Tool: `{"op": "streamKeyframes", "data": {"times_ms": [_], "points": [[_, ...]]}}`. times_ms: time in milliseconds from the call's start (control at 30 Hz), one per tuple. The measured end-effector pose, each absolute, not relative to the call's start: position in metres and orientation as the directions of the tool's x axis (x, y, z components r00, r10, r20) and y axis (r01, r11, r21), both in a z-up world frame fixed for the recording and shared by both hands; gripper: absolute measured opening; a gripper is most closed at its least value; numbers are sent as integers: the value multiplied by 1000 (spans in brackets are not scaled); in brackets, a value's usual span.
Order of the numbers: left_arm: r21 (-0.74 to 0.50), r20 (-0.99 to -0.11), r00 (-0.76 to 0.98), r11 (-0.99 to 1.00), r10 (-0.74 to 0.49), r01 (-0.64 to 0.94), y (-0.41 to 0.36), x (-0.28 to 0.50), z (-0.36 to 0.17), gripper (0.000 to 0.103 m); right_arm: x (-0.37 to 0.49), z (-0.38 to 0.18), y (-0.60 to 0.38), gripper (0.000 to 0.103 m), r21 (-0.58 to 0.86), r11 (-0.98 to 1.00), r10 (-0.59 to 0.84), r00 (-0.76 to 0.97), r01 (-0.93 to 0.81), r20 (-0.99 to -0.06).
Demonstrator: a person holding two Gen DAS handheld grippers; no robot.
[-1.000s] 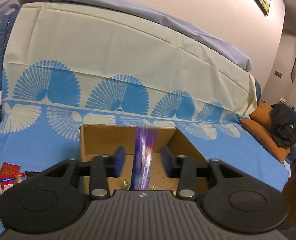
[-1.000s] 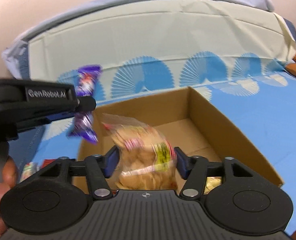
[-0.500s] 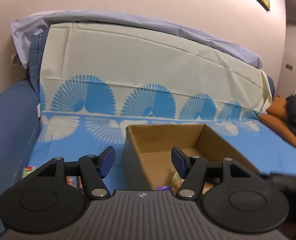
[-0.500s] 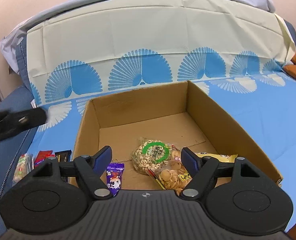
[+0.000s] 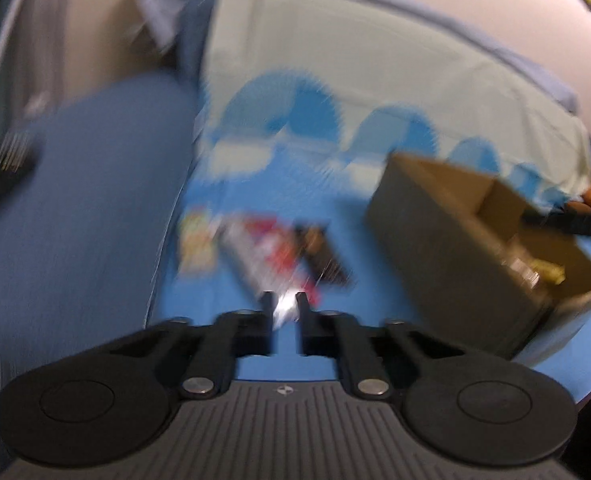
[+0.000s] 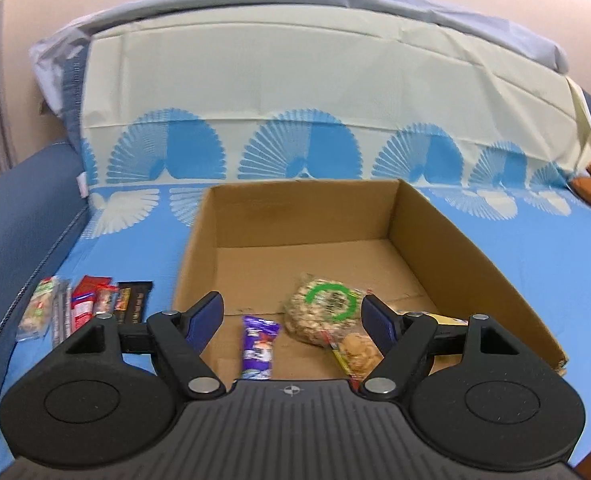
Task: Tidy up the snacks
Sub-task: 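Move both open tools back to the snack row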
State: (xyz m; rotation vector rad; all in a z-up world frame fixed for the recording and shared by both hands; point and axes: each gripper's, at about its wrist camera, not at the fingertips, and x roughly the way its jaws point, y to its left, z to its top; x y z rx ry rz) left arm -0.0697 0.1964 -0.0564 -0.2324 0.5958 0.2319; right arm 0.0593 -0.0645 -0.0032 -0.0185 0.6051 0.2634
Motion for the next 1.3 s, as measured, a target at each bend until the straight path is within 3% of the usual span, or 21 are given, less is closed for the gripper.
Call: {"op": "streamKeyframes", "data": {"times_ms": [100, 167, 267, 500, 833, 933, 1000, 1100, 1300], "points": [[-198, -528, 839, 941, 134, -275, 204, -77, -48, 6, 45, 0, -51, 71, 55, 948, 293, 800, -312, -524], [-197, -559, 819, 939, 129, -283, 205, -71, -52, 6, 35, 2, -41, 55, 61, 926, 352, 795, -372, -493], [-208, -571, 813, 938, 115, -279, 207, -66, -55, 6, 22, 5, -27, 41, 83, 879, 452, 765, -470, -458], [-298, -580, 810, 903, 84, -308, 226, -51, -67, 6, 1, 7, 4, 41, 61, 796, 566, 704, -603, -430], [-275, -542, 833, 913, 112, -302, 214, -1, -86, 11, -3, -9, 29, 41, 48, 768, 583, 666, -638, -466], [-286, -555, 825, 905, 112, -316, 215, 15, -96, 26, 0, -11, 33, 41, 65, 782, 570, 669, -620, -478], [-281, -565, 814, 897, 132, -340, 216, 26, -103, 46, 2, -12, 36, 42, 75, 789, 563, 669, -609, -485], [-252, -589, 791, 893, 165, -374, 217, 37, -111, 52, 10, -15, 41, 42, 91, 802, 549, 668, -590, -502], [-248, -633, 754, 877, 175, -411, 227, 49, -125, 49, 41, -18, 64, 51, 89, 816, 519, 656, -571, -548]]}}
